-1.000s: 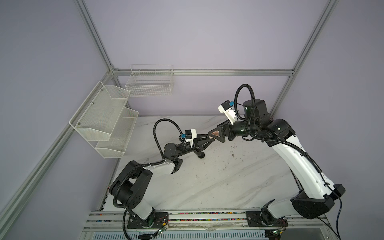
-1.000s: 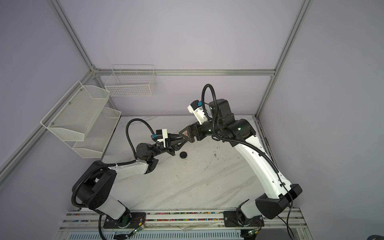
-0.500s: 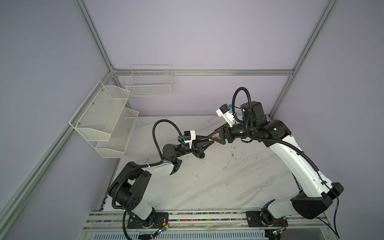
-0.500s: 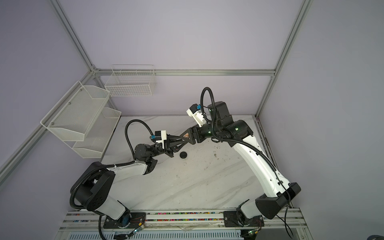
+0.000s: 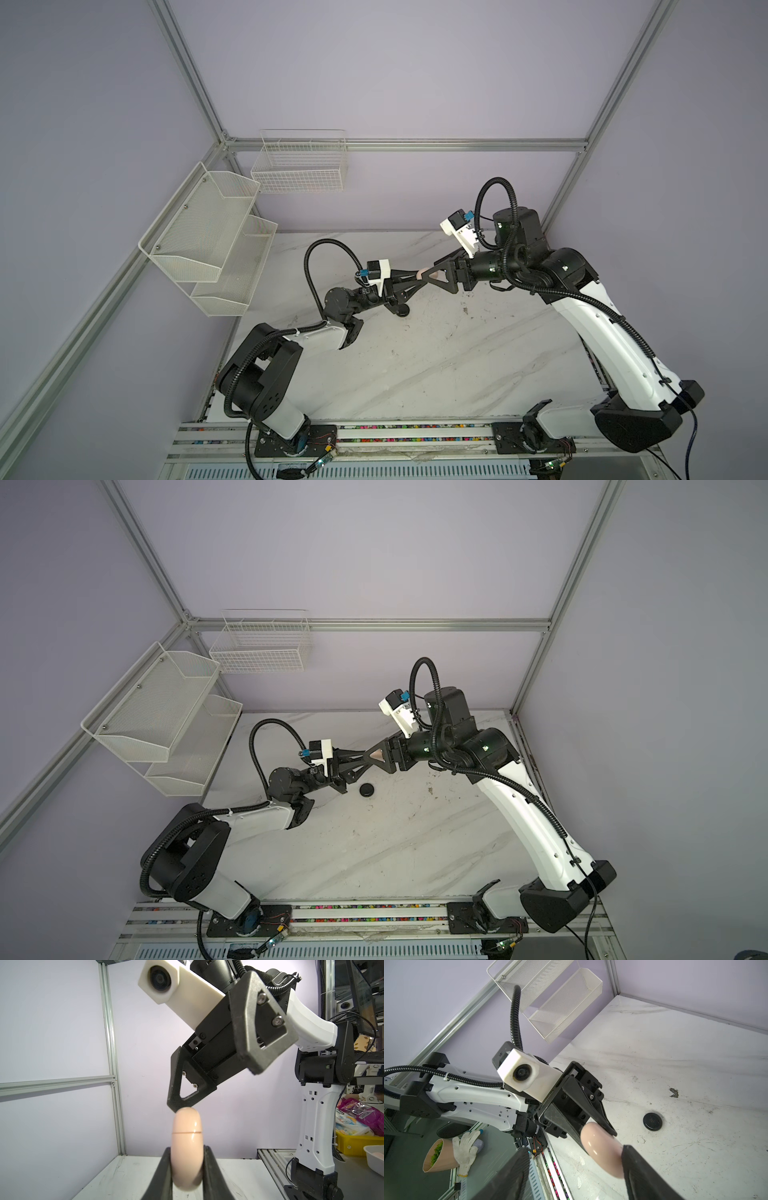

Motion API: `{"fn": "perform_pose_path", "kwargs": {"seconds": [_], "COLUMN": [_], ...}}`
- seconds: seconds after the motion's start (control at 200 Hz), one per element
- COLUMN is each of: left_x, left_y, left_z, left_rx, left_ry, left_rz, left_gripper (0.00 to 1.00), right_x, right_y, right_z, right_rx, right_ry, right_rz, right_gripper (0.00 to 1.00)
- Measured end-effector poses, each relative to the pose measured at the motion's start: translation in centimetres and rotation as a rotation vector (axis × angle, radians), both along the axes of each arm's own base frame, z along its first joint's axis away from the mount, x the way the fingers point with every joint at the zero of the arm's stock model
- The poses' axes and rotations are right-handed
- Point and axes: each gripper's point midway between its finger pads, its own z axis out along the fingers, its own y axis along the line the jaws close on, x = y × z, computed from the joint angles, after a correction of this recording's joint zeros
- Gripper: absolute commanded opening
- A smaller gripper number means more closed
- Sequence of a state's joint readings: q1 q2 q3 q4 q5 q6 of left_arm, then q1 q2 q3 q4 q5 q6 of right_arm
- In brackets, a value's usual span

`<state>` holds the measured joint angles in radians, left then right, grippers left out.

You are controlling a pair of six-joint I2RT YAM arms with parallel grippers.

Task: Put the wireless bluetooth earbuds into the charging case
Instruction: 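Move the open right gripper to the closed case and close on it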

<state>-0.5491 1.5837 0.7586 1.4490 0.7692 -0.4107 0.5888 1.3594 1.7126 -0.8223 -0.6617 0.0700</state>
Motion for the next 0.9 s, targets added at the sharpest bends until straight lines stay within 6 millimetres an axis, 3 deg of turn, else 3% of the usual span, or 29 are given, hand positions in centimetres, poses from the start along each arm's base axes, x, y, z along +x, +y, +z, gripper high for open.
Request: {"fn": "perform_pose_path", "kwargs": {"seconds": [0.36, 0.54, 0.705, 0.9], "left_x": [0.2, 0.5, 0.5, -0.1], "left_y": [0.1, 0.5, 1.5, 2.2], "left_z": [-0.2, -0.1, 1.1, 2.5], "left_rx": [-0.003, -0.019, -0.049, -0.081], "left_ry": [0.047, 0.113, 0.162, 0.193], "left_rz": [-0.012, -0.027, -0.042, -0.069], "left_gripper": [0.00, 0.00, 0.00, 0.00], "right_x": [0.2, -3.1, -3.8, -2.6], "right_y": [-1.4, -3.3, -2.2, -1.0], "right_z": [-1.1, -2.2, -2.3, -4.6], "right_rx": [-0.037, 0.047, 0.118, 0.151], "right_ry": [-0.087, -0.227, -0.312, -0.333], "right_rz": [-0.056, -0.040, 0.053, 0.119], "right_gripper": [0.63, 0.60, 0.56, 0.56]}}
